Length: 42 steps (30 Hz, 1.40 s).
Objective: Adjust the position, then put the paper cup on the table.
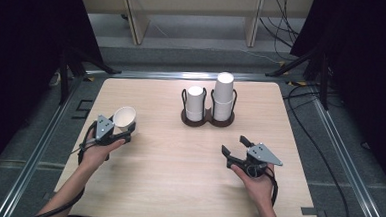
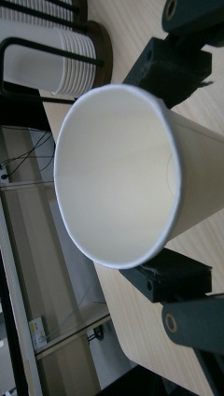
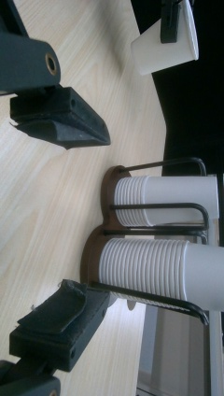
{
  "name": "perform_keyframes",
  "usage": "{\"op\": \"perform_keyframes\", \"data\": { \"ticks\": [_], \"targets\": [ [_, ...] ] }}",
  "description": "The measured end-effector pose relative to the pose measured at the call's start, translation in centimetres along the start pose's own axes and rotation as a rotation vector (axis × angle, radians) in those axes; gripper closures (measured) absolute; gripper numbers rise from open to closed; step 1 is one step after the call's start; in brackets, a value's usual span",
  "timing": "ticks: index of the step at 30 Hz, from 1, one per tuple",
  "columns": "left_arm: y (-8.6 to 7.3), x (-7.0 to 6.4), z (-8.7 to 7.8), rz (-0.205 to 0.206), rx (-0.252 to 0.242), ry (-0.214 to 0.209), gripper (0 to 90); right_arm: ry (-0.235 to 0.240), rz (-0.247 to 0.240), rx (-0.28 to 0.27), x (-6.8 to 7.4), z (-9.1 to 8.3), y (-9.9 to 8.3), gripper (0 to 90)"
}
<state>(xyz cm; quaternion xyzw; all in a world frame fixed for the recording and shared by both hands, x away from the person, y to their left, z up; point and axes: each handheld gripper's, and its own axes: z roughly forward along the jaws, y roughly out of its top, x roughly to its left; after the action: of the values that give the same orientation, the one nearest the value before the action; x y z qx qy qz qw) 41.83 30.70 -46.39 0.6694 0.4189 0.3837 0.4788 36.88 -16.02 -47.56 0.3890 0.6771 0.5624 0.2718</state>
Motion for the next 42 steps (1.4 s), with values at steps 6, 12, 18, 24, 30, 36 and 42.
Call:
{"op": "perform_keyframes", "data": {
  "ticks": [6,12,18,24,30,36,42],
  "targets": [
    [-0.4,0.6,-0.1,-0.012,-0.003,0.041,25.8,0.007,-0.014,-0.043,-0.4,0.2,0.3,22.3],
    [-1.1,1.1,0.2,0.000,0.022,0.070,25.8,0.006,0.011,-0.035,-0.8,0.0,0.1,22.3],
    [-1.2,1.3,1.0,0.003,0.030,0.097,25.8,-0.009,0.001,-0.043,-1.1,-0.4,0.2,22.3],
    [-1.3,1.9,1.5,0.019,0.043,0.110,25.8,-0.031,-0.008,-0.036,-0.9,-1.0,0.1,22.3],
    [-1.6,2.1,2.2,0.012,0.060,0.120,25.7,-0.030,-0.001,-0.034,-0.8,-1.0,0.0,22.4],
    [-1.7,2.0,2.5,0.006,0.090,0.121,25.4,-0.033,-0.010,-0.018,-0.7,-1.1,0.1,22.5],
    [-1.9,1.9,2.9,-0.004,0.098,0.120,25.1,-0.012,0.005,-0.040,-0.6,-1.0,0.1,22.6]
  ]
}}
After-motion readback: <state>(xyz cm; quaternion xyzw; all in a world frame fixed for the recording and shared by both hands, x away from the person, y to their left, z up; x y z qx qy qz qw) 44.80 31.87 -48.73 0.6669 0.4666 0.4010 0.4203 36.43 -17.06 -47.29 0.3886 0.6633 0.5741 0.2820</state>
